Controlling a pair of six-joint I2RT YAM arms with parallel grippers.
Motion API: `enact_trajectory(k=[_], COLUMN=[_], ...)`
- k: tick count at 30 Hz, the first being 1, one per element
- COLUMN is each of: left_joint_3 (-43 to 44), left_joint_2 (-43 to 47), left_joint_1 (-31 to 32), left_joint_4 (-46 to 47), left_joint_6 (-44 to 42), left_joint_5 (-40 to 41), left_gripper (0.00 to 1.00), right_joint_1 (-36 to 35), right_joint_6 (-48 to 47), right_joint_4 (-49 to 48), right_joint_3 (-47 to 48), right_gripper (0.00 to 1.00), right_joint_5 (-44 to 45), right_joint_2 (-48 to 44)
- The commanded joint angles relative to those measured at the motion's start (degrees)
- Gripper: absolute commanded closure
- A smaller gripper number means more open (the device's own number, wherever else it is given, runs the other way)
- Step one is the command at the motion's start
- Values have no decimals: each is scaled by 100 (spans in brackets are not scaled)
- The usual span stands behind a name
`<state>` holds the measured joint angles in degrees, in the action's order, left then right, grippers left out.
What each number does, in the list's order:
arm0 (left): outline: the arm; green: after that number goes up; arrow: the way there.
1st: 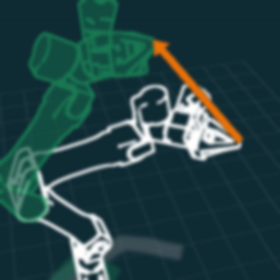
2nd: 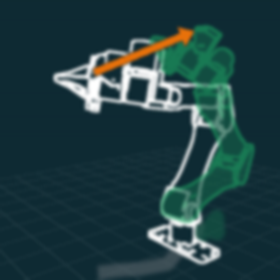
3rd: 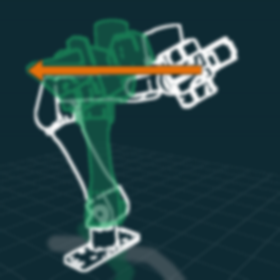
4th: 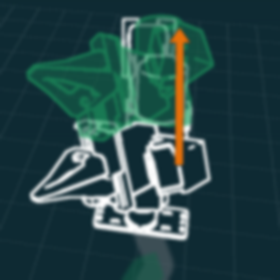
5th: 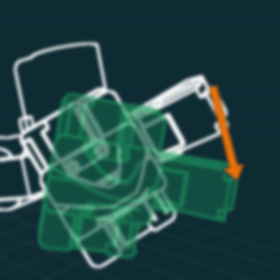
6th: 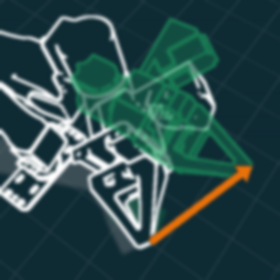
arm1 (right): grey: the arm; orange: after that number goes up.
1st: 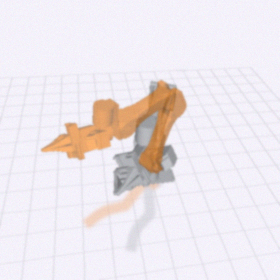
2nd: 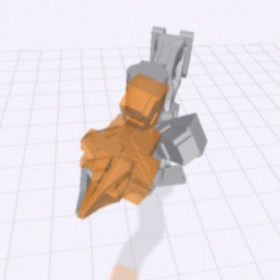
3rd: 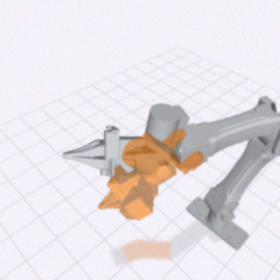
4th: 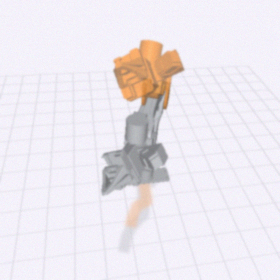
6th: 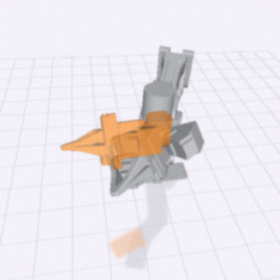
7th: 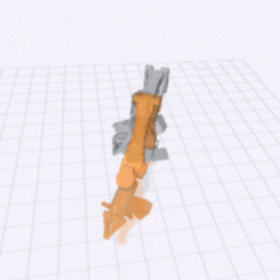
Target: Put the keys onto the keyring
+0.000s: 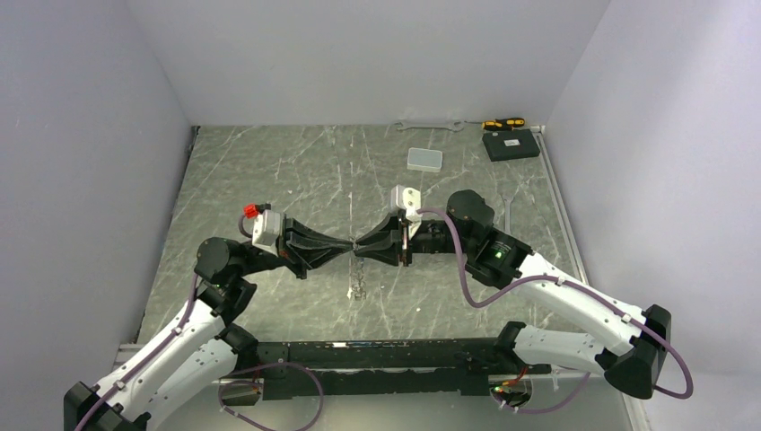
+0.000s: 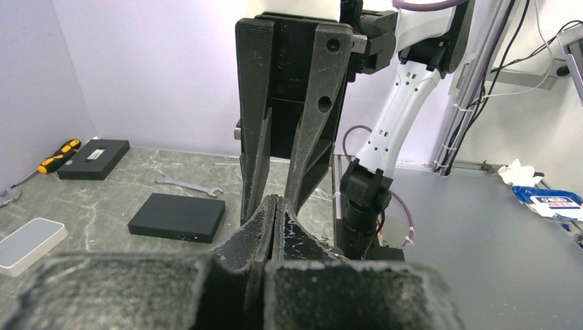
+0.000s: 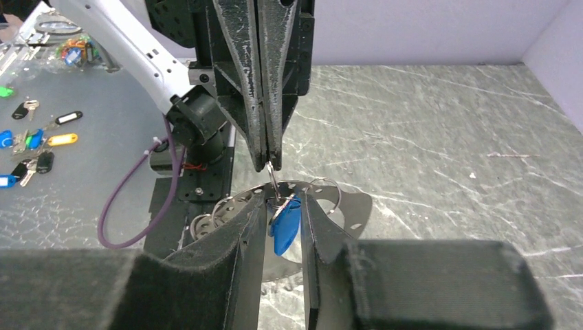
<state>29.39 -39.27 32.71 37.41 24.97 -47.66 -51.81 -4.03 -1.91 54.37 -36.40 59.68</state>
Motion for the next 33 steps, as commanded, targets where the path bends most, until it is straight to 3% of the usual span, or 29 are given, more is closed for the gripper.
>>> enact_trajectory(k=[1,8,20,22,26,33], left_joint_3=[-11,-37,-51,-21,46,120], left_joint_2=[-28,-46,-38,-10,64,73], left_joint_1=[-10,-10,-10,-10,-10,-14], left_joint_4=[385,427,358,295,75,-72], left_joint_6=[104,122,69,33,-86,-199], left_joint_5=[56,66,81,104,148,153], left_gripper=[100,100,100,100,100,100], right_joint_1=[6,13,13,11,13,13], right_joint_6=[-18,0,-38,-44,-163,-350], right_joint_4=[-363,-366,-369,-110,407,1027], right_joint_3=[254,280,202,278,311,302], right_gripper=[84,100,100,93,64,56], right_joint_5=[195,288,257,316,287,434], right_joint_2=[-11,14,-17,-1,-51,-419])
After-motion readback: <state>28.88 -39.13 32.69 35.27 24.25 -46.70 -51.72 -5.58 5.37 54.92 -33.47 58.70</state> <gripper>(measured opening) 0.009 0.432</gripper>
